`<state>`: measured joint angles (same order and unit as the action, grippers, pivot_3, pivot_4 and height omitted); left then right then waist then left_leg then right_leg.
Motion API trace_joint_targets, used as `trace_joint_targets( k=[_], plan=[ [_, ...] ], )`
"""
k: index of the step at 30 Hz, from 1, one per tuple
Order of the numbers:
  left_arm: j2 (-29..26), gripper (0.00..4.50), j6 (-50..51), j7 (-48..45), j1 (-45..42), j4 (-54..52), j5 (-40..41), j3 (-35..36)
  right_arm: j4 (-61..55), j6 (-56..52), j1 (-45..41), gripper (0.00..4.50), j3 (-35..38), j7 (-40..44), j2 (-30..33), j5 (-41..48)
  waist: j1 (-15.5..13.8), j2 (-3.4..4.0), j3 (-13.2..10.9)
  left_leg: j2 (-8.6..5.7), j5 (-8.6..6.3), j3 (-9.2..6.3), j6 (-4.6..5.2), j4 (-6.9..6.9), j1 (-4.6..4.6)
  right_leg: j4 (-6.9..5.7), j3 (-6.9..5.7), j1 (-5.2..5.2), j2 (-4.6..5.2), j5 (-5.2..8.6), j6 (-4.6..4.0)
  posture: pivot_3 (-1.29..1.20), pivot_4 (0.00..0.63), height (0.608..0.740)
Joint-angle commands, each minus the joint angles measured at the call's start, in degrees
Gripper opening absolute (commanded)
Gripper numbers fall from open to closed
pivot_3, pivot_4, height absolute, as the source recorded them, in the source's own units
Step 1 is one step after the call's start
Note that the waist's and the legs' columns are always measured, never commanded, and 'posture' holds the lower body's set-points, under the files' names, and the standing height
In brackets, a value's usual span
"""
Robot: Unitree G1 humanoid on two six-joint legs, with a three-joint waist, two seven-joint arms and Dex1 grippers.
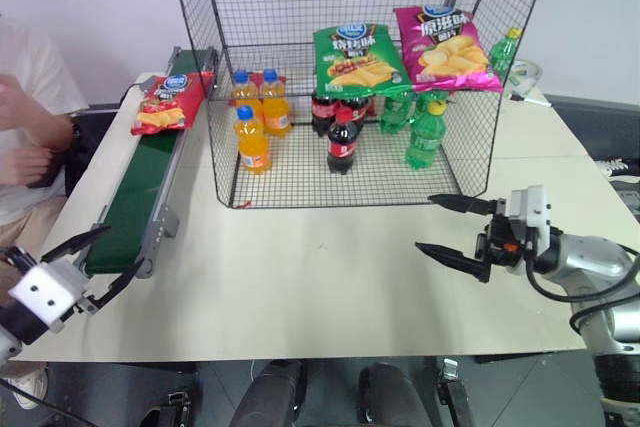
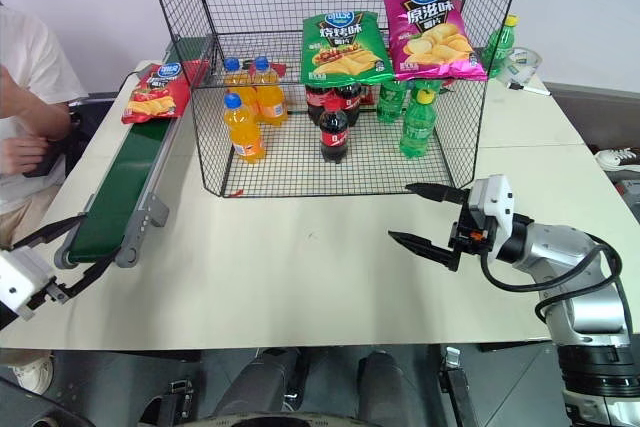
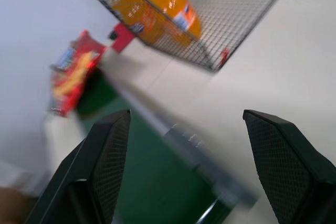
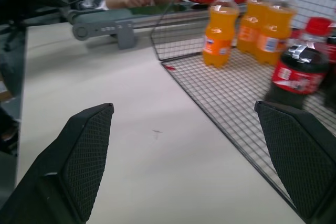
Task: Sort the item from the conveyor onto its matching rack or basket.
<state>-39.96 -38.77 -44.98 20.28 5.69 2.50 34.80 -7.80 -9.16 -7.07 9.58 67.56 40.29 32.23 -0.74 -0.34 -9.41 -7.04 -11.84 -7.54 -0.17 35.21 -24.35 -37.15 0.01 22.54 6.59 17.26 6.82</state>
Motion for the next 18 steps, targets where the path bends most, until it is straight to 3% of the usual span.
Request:
trace_joint_targets(
  k=[1,6,14,18],
  plan=[
    [-1.22,3.56,-13.86,10.51,1.71,6.32,-12.18,5.45,-1.82,1.04,-1.68,4.50,-1.92,0.99,-0.30,-0.70,0.01,-0.02,0.01,0.00,-0.03,0.00,-0.03,0.00,0.00,0.03,0.00,0.00,0.00,0.00,0.00,0.00,0.150,0.740],
    [-2.55,3.56,-22.51,24.04,4.46,15.73,-24.84,7.42,-2.92,-1.45,-2.14,4.50,-3.79,2.93,0.20,0.95,0.03,-0.02,0.01,0.00,0.03,0.00,0.09,-0.09,0.00,0.03,-0.02,0.07,-0.02,-0.03,0.08,0.00,0.150,0.740],
    [-6.67,3.56,-22.86,41.38,4.08,19.89,-36.52,5.78,-4.50,-1.67,-2.30,4.50,-4.51,3.23,-0.27,0.66,-0.04,-0.07,0.04,0.00,-0.06,-0.06,-0.04,-0.05,0.03,-0.07,-0.11,0.03,-0.04,-0.06,0.12,0.00,0.150,0.740],
    [-8.06,3.56,-21.89,45.63,3.48,20.88,-38.00,2.40,-3.81,-0.99,-1.95,4.50,-4.16,3.10,-0.21,0.11,0.03,-0.07,0.04,-0.01,-0.06,-0.06,-0.04,-0.06,0.05,-0.08,-0.11,0.05,-0.06,-0.12,0.25,0.00,0.150,0.740]
  ],
)
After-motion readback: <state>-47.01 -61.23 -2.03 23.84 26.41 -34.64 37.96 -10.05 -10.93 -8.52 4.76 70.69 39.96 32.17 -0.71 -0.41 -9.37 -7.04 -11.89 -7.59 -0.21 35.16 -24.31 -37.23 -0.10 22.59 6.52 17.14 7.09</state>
